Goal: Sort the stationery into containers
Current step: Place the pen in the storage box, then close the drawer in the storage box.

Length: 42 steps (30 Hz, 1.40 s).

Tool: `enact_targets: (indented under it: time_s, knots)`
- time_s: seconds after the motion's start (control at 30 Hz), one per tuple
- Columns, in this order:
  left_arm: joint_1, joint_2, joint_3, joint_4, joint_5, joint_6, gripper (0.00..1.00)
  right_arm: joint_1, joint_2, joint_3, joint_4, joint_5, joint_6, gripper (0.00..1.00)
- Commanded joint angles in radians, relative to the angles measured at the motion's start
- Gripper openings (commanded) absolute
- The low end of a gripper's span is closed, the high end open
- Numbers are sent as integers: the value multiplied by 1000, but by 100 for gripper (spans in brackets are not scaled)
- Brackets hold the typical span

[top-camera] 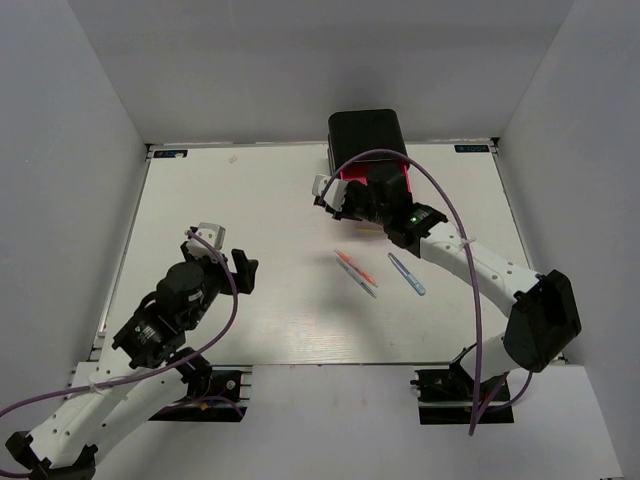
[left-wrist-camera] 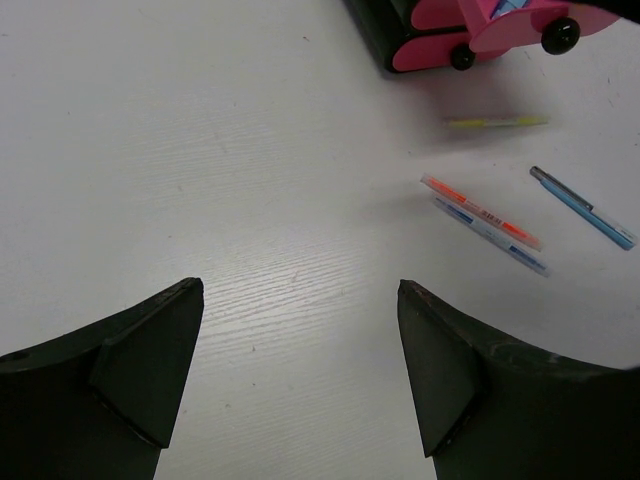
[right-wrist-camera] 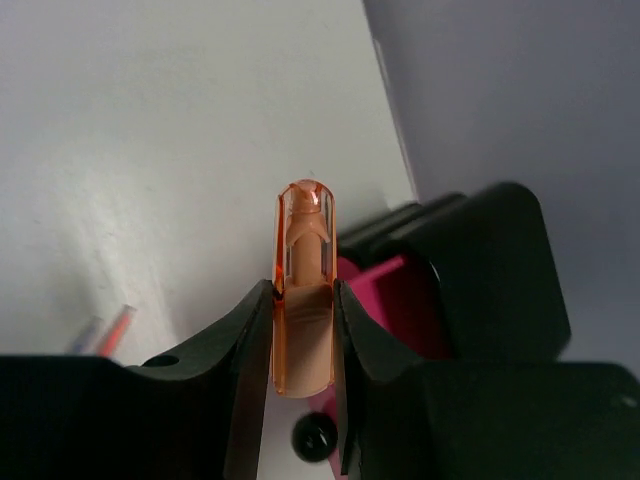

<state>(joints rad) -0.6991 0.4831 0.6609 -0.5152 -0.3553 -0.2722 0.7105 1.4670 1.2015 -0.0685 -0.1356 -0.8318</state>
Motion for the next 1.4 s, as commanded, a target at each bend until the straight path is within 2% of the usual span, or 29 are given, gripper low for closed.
enact_targets:
  time_s: [0.0, 0.17, 0.27, 0.37, 0.4, 0.63, 0.83, 0.9, 1.0, 1.03, 1.07, 1.2, 1.23, 1.3, 1.37]
  knots:
    - [4, 20, 11, 12, 1, -7, 88, -46, -20, -13, 144, 133, -15, 1]
    - [4, 20, 11, 12, 10, -7, 88, -112, 13, 6, 157, 128, -27, 1]
    - [4, 20, 11, 12, 10, -7, 88, -144, 53, 29, 153, 117, -35, 6]
    - [4, 20, 11, 12, 10, -7, 88, -173, 88, 41, 130, 84, -32, 14]
    - [4, 20, 11, 12, 10, -7, 88, -180, 96, 47, 122, 79, -24, 21]
    - [4, 20, 11, 21, 10, 2, 88, -235, 131, 73, 98, 38, 22, 48]
    - [4, 29, 11, 21, 19, 2, 88, -273, 62, 75, 73, -76, 118, 48]
    - [4, 29, 11, 21, 19, 2, 88, -286, 23, 60, 70, -149, 131, 44]
    - [4, 29, 11, 21, 19, 2, 88, -301, -16, 38, -7, -264, 131, 21]
    - [4, 29, 11, 21, 19, 2, 88, -309, -20, 38, -81, -306, 84, 8]
    - [4, 29, 11, 21, 19, 2, 88, -313, -22, 38, -112, -382, 59, 1]
    - [4, 20, 11, 21, 19, 2, 88, -324, 12, 82, -339, -521, -122, 0]
    - [4, 20, 11, 21, 19, 2, 88, -325, 28, 114, -441, -550, -151, 0]
    - [4, 20, 11, 21, 19, 2, 88, -329, 87, 165, -610, -556, -265, 0]
    - [4, 20, 11, 21, 19, 2, 88, -329, 139, 208, -665, -542, -296, 0]
